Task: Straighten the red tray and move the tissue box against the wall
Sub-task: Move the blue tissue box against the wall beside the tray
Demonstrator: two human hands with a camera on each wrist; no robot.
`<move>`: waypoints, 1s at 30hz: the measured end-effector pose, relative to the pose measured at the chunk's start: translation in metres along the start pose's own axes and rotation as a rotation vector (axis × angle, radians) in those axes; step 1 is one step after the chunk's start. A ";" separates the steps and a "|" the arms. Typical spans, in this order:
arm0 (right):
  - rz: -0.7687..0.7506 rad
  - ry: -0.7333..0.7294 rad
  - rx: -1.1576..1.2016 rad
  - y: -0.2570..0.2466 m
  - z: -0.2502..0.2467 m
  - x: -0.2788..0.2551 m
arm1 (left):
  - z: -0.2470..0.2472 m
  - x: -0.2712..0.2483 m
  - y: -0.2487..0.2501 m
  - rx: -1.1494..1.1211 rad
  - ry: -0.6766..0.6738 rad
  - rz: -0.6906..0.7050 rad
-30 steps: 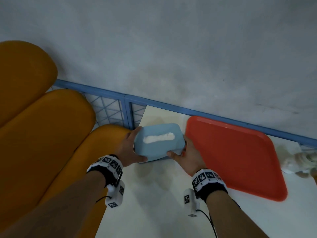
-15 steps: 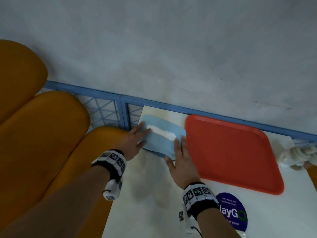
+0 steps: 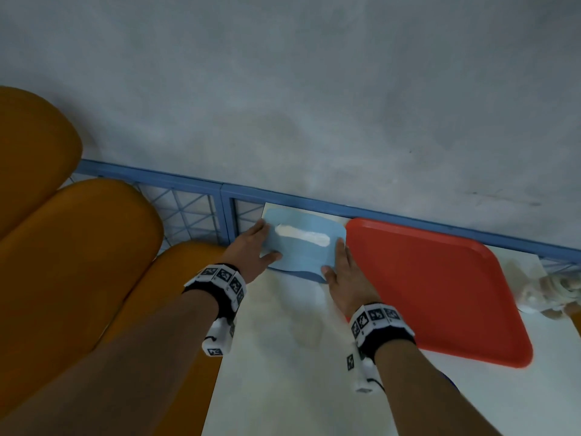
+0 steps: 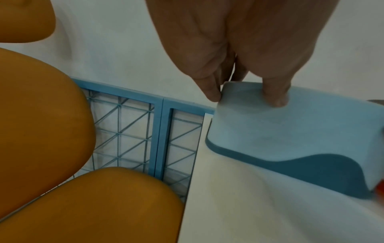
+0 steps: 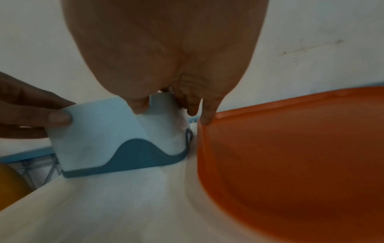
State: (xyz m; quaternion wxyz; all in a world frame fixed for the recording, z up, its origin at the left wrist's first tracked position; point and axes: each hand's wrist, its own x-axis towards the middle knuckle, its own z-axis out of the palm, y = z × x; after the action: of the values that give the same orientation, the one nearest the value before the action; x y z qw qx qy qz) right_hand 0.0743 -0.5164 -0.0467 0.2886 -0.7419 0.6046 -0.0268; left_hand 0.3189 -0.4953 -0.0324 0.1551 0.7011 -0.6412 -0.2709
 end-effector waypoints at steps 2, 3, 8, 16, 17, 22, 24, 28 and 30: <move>0.002 0.007 -0.027 -0.004 -0.012 0.014 | -0.006 0.010 0.006 0.023 -0.002 0.005; 0.000 0.022 -0.036 -0.007 -0.018 0.018 | -0.008 0.014 0.009 0.030 0.011 0.008; 0.000 0.045 -0.087 -0.013 -0.030 0.034 | -0.012 0.028 0.018 0.054 0.055 -0.008; -0.028 0.019 -0.082 -0.004 -0.034 0.065 | -0.014 0.052 0.018 0.060 0.065 -0.080; -0.030 0.017 -0.085 -0.003 -0.034 0.068 | -0.015 0.054 0.018 0.072 0.064 -0.088; -0.019 0.035 -0.037 0.005 -0.034 0.072 | -0.011 0.058 0.012 -0.042 0.089 -0.155; -0.014 0.052 -0.012 0.006 -0.032 0.067 | -0.008 0.059 0.012 -0.105 0.102 -0.192; -0.021 0.091 0.014 0.006 -0.023 0.058 | -0.007 0.060 0.007 -0.128 0.088 -0.225; -0.029 0.090 -0.001 0.007 -0.023 0.061 | -0.007 0.063 0.003 -0.115 0.080 -0.240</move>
State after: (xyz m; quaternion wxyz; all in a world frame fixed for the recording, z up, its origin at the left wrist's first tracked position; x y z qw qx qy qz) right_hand 0.0748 -0.5816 -0.0493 0.2604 -0.7488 0.6060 -0.0643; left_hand 0.3222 -0.5582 -0.0367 0.1870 0.7729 -0.5294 -0.2956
